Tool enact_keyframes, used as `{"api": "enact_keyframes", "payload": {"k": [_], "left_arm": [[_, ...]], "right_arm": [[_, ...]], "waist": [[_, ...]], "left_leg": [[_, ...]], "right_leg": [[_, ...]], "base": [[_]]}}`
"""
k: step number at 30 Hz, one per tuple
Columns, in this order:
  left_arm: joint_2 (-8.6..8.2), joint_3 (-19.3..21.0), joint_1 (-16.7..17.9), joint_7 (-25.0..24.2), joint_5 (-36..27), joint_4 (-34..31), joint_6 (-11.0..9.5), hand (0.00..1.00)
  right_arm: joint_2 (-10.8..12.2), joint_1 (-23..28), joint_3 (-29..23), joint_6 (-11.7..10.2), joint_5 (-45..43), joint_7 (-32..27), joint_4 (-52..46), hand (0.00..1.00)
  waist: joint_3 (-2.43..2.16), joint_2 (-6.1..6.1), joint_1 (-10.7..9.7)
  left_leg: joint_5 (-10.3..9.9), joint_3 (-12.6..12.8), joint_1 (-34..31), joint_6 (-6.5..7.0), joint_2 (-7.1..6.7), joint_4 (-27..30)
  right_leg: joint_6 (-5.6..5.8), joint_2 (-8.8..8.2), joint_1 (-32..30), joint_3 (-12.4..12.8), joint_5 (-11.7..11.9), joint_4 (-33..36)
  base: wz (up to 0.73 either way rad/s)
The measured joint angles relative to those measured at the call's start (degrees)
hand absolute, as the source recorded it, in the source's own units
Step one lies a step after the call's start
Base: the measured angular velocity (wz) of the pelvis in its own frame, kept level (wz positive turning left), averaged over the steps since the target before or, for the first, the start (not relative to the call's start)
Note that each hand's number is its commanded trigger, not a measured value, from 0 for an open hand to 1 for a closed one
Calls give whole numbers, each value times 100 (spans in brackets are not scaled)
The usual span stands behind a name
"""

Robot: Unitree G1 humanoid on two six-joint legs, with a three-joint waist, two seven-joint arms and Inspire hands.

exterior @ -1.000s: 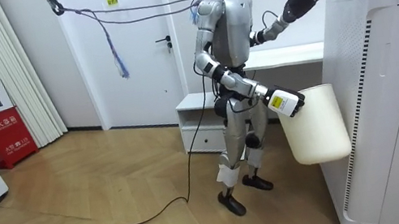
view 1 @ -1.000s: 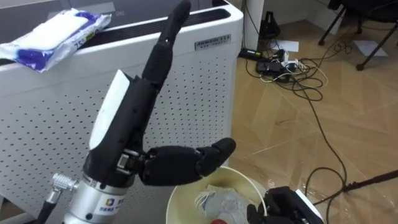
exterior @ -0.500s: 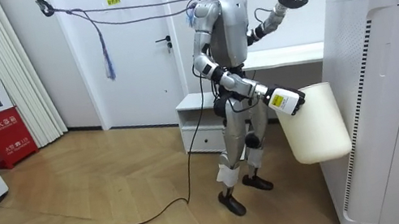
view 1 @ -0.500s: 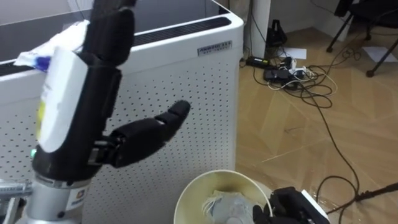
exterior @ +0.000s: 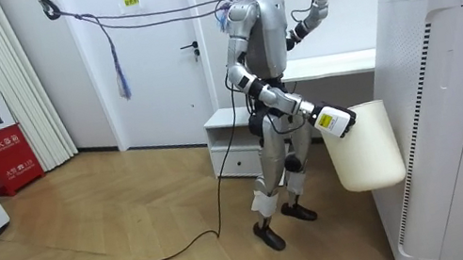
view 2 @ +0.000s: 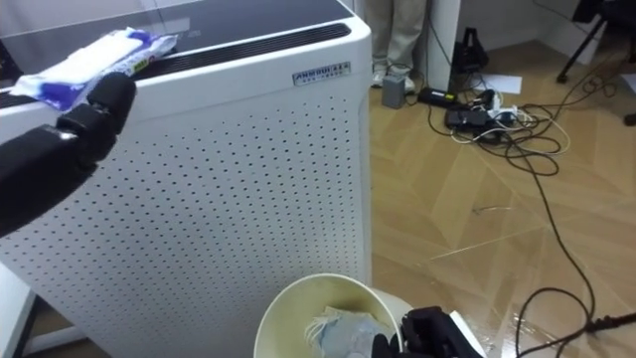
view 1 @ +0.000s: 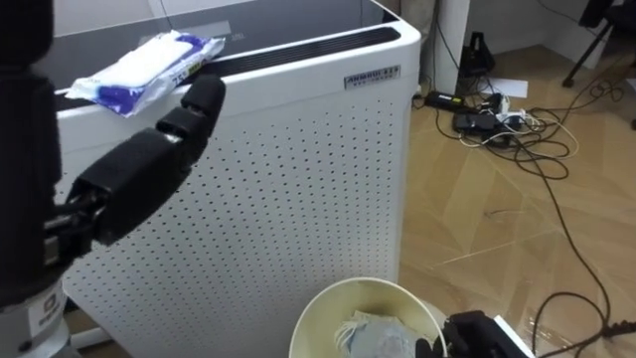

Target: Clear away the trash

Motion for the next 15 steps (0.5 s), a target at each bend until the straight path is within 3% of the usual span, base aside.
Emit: {"api": "enact_keyframes", "payload": {"k": [10,15], "left_arm": [[56,12,82,34,184,188,143,0],[150,28,363,-112,158,566,198,0]], "right_arm": [[-25,-2,-68,151,46,-23,-51,100],[-90,-3,-71,151,46,103,-51,100]], "waist": [[-8,-5,-4],[-10,41,-30]], "left_leg": [[0,-149,-19,1,-55,36],[-2,-151,27,7,-44,52]], "right_leg": [[1,-14,94,-156,0,6],[1,-22,152,-168,0,11]], "base": [[8],[0]]}}
